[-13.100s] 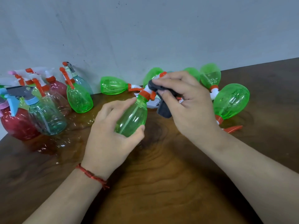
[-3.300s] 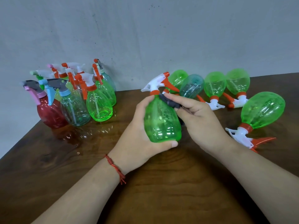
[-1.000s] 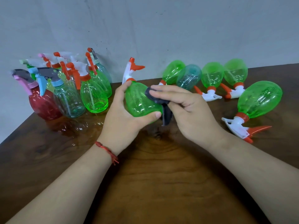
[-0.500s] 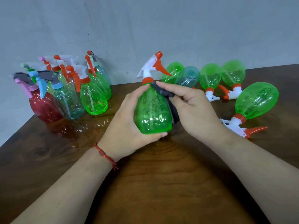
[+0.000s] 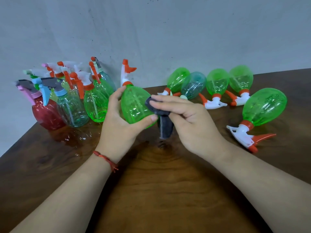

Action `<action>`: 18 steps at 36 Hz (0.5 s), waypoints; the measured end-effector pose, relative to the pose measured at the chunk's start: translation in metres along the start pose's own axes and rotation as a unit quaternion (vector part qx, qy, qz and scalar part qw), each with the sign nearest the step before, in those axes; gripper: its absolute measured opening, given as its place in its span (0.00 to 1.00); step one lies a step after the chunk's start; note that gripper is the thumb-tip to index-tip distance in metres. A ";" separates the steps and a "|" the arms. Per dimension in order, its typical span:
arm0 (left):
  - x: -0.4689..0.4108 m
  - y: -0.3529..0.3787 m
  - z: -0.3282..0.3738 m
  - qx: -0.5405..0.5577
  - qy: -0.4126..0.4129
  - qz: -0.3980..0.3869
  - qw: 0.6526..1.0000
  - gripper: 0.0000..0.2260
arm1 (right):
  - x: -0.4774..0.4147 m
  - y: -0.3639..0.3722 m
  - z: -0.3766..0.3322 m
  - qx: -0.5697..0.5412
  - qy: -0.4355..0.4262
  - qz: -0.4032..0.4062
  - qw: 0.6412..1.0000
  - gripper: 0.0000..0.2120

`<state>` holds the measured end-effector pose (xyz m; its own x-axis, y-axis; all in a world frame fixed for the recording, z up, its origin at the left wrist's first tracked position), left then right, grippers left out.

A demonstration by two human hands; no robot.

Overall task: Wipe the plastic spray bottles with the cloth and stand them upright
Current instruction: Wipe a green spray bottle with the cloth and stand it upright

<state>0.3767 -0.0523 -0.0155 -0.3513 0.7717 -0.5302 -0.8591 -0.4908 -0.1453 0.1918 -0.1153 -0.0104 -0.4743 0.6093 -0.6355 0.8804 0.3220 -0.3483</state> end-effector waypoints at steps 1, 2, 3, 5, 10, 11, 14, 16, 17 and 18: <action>-0.001 -0.001 0.000 -0.002 -0.001 0.006 1.000 0.46 | 0.001 0.001 -0.001 0.006 -0.005 -0.004 1.000 0.23; -0.001 -0.002 0.000 0.000 -0.003 0.009 1.000 0.46 | 0.002 0.001 -0.001 0.011 -0.010 -0.006 1.000 0.23; -0.001 -0.001 0.002 0.004 -0.005 0.011 1.000 0.46 | 0.002 0.001 -0.002 0.015 -0.012 -0.006 1.000 0.23; 0.001 0.002 0.006 0.010 -0.003 0.005 1.000 0.46 | 0.002 -0.001 -0.002 0.015 -0.012 0.002 1.000 0.24; 0.010 0.009 0.015 -0.011 0.027 -0.060 0.998 0.48 | -0.004 -0.007 0.000 -0.028 0.031 0.053 0.998 0.25; 0.012 0.011 0.016 -0.015 0.032 -0.076 0.996 0.48 | -0.005 -0.008 0.000 -0.046 0.048 0.059 0.996 0.25; 0.018 0.017 0.019 -0.022 0.046 -0.117 0.992 0.49 | -0.008 -0.013 0.001 -0.127 0.106 0.067 0.984 0.24; 0.021 0.019 0.019 0.012 0.042 -0.135 0.990 0.49 | -0.011 -0.016 0.003 -0.181 0.130 0.063 0.973 0.24; 0.021 0.020 0.018 0.037 0.032 -0.144 0.988 0.49 | -0.012 -0.017 0.002 -0.199 0.132 0.060 0.969 0.25; 0.020 0.019 0.017 0.050 0.023 -0.154 0.987 0.49 | -0.013 -0.018 0.002 -0.207 0.130 0.059 0.968 0.25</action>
<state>0.3466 -0.0394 -0.0143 -0.0523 0.8577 -0.5115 -0.9557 -0.1916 -0.2236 0.1819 -0.1303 0.0027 -0.4002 0.8041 -0.4397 0.8810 0.4696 0.0569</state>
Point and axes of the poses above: each hand's wrist, its own x-axis away from the middle knuckle, its own y-axis out of the palm, z = x × y, the point moved 3 cm from there along -x, towards the middle knuckle, and after that the axes turned 5 degrees about x, right-handed, at the moved point
